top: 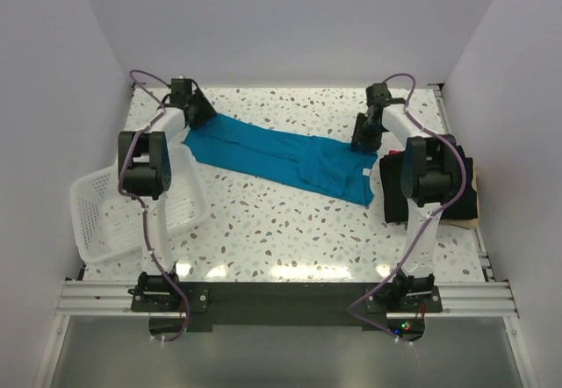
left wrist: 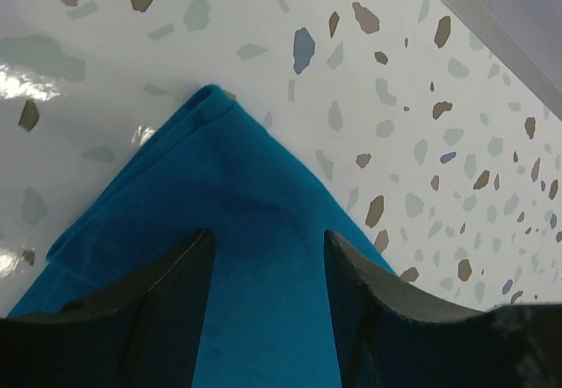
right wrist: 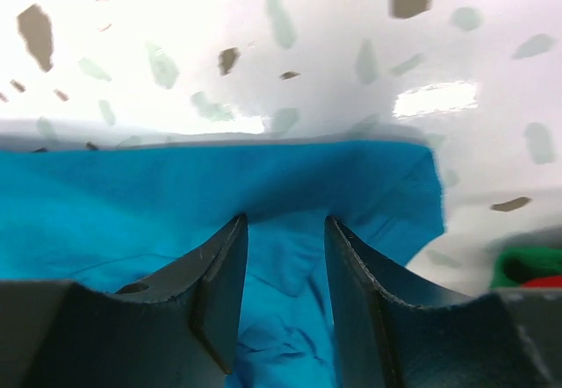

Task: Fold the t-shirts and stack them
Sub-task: Fold the tshirt

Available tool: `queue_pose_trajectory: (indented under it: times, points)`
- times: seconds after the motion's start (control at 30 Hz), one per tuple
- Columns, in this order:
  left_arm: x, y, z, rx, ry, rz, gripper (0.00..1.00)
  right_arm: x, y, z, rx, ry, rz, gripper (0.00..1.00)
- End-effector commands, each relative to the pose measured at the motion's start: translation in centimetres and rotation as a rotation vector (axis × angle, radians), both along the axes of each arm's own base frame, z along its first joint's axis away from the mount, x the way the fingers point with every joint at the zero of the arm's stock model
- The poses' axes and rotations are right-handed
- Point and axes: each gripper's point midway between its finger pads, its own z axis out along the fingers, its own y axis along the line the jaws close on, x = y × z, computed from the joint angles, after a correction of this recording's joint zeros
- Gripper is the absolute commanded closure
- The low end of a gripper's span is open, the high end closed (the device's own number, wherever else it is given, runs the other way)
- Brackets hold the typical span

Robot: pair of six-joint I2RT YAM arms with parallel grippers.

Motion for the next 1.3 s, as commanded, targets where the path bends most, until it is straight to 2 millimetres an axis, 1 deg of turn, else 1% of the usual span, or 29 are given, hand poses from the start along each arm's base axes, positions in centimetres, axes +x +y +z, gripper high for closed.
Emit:
queue_pose_trajectory:
  times: [0.0, 0.1, 0.13, 0.2, 0.3, 0.37, 0.4, 0.43, 0.5, 0.53, 0.6, 0.63, 0.7, 0.73, 0.8, 0.83, 0.9, 1.0, 1.13, 1.17, 1.27]
  points:
    - [-0.1, 1.2, 6.6, 0.029, -0.13, 0.044, 0.42, 1.0, -1.9, 2.6, -0.012, -0.073, -0.028, 0.57]
    - [-1.1, 1.5, 5.7, 0.035, -0.1, 0.057, 0.42, 1.2, -2.5, 2.3, -0.014, -0.074, -0.036, 0.57]
    - [-1.2, 1.4, 5.5, 0.033, -0.094, 0.054, 0.42, 1.3, -2.6, 2.3, -0.015, -0.078, -0.037, 0.57]
    - [-1.4, 1.3, 4.4, 0.03, -0.065, 0.051, 0.42, 1.4, -2.6, 2.1, -0.015, -0.079, -0.038, 0.57]
    - [-1.6, 1.2, 3.3, 0.02, -0.042, 0.052, 0.42, 1.7, -2.8, 1.5, -0.019, -0.082, -0.035, 0.57]
    - [-1.6, 1.2, 3.0, 0.017, -0.038, 0.052, 0.42, 1.8, -3.0, 1.2, -0.019, -0.084, -0.034, 0.58]
    - [-1.7, 1.1, 2.4, 0.014, -0.028, 0.053, 0.42, 2.0, -3.0, 0.9, -0.018, -0.089, -0.036, 0.59]
    - [-1.7, 1.0, 2.1, 0.007, -0.023, 0.05, 0.42, 2.2, -3.1, 0.9, -0.018, -0.093, -0.038, 0.61]
    - [-2.0, 0.9, 0.9, -0.001, 0.005, 0.051, 0.42, 2.4, -3.1, 0.9, -0.018, -0.099, -0.038, 0.64]
    - [-2.3, 2.1, 0.3, -0.01, 0.021, 0.083, 0.42, 2.4, -3.1, 0.9, -0.017, -0.099, -0.039, 0.68]
    - [-2.7, 2.5, -0.5, -0.019, 0.042, 0.101, 0.42, 2.4, -3.2, 0.9, -0.017, -0.101, -0.044, 0.73]
    - [-3.3, 2.8, -1.2, -0.029, 0.061, 0.119, 0.42, 2.5, -3.3, 0.8, -0.019, -0.101, -0.048, 0.79]
    - [-3.9, 3.1, -1.9, -0.038, 0.08, 0.136, 0.42, 2.5, -3.6, 0.7, -0.016, -0.096, -0.057, 0.84]
    - [-4.0, 3.6, -2.1, -0.04, 0.085, 0.148, 0.42, 2.4, -3.8, 0.5, -0.016, -0.09, -0.06, 0.88]
    - [-4.4, 3.8, -2.6, -0.041, 0.098, 0.158, 0.42, 2.3, -3.9, 0.2, -0.017, -0.084, -0.063, 0.92]
    - [-4.5, 4.0, -2.7, -0.038, 0.101, 0.163, 0.42, 2.3, -4.2, 0.1, -0.016, -0.082, -0.07, 0.96]
    - [-4.6, 4.0, -2.9, -0.039, 0.103, 0.162, 0.42, 2.3, -4.6, -0.1, -0.016, -0.077, -0.079, 0.99]
    - [-4.9, 4.2, -3.2, -0.033, 0.117, 0.171, 0.42, 2.3, -5.3, -0.1, -0.024, -0.077, -0.095, 1.0]
    - [-5.3, 4.5, -3.2, -0.017, 0.131, 0.184, 0.42, 2.5, -5.8, -0.1, -0.033, -0.079, -0.108, 1.0]
    - [-5.2, 4.5, -3.0, -0.017, 0.127, 0.184, 0.42, 2.4, -7.0, -0.3, -0.035, -0.073, -0.133, 1.0]
    - [-5.3, 4.5, -2.7, -0.015, 0.121, 0.182, 0.42, 2.7, -7.6, -0.3, -0.036, -0.073, -0.154, 1.0]
